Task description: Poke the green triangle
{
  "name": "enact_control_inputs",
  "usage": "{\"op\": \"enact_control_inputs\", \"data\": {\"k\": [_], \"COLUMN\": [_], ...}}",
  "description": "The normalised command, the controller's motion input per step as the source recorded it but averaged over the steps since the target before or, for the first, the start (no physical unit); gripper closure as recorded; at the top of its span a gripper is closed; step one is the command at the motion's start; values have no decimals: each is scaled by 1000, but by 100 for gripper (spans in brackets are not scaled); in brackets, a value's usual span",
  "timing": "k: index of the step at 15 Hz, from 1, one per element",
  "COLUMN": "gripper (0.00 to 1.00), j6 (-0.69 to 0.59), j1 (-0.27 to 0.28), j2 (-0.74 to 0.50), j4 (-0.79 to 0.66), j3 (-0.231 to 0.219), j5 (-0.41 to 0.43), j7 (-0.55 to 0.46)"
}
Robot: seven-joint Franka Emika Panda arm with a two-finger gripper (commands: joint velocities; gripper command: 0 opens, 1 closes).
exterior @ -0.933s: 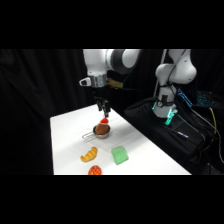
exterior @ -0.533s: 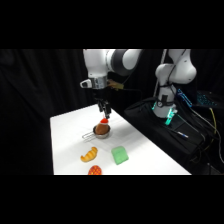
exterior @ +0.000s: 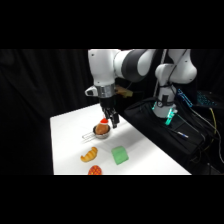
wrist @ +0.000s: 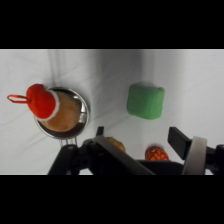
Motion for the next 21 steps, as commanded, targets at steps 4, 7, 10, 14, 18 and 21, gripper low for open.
{"op": "enact_control_inputs", "data": {"k": [4,7,10,14,18,21], "gripper": [25,51,90,97,95,96], "j6": [199,268,248,224,216,182], "j1": [106,70,65,67,93,67], "j2": [145,197,227,269,263,296], "j4": [132,134,97,120,124,187], "j3": [54,1,-20,-35,-46,-42], "j5": [-90,-136,-130,-94,-68,-4], "j7": [257,243,202,136,109,48]}}
